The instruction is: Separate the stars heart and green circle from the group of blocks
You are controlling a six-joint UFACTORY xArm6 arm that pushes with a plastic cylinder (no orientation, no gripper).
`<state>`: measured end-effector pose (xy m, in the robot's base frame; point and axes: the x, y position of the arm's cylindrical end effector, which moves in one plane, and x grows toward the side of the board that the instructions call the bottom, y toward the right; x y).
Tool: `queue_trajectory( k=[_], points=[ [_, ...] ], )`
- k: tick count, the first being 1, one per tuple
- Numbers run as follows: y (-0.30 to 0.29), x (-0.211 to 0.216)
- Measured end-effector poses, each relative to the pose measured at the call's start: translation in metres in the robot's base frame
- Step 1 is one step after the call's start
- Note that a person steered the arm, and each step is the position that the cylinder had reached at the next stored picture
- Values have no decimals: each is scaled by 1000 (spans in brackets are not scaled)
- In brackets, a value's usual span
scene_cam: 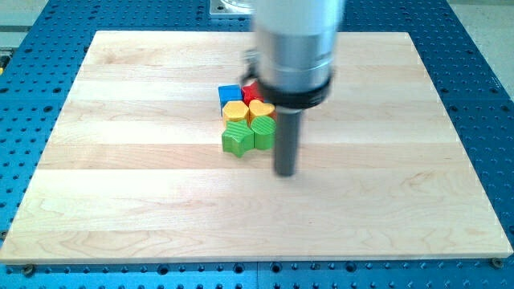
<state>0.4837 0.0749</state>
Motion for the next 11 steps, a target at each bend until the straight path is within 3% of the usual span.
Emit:
queue_trajectory(
  k=[1, 3, 5, 6, 8, 9, 10, 11],
  points=[
    [31, -90],
    [-28, -154],
    [-56, -125],
    [-62, -151],
    [-74, -54],
    [-104, -40],
    [-94, 1],
    [-97, 5]
  ],
)
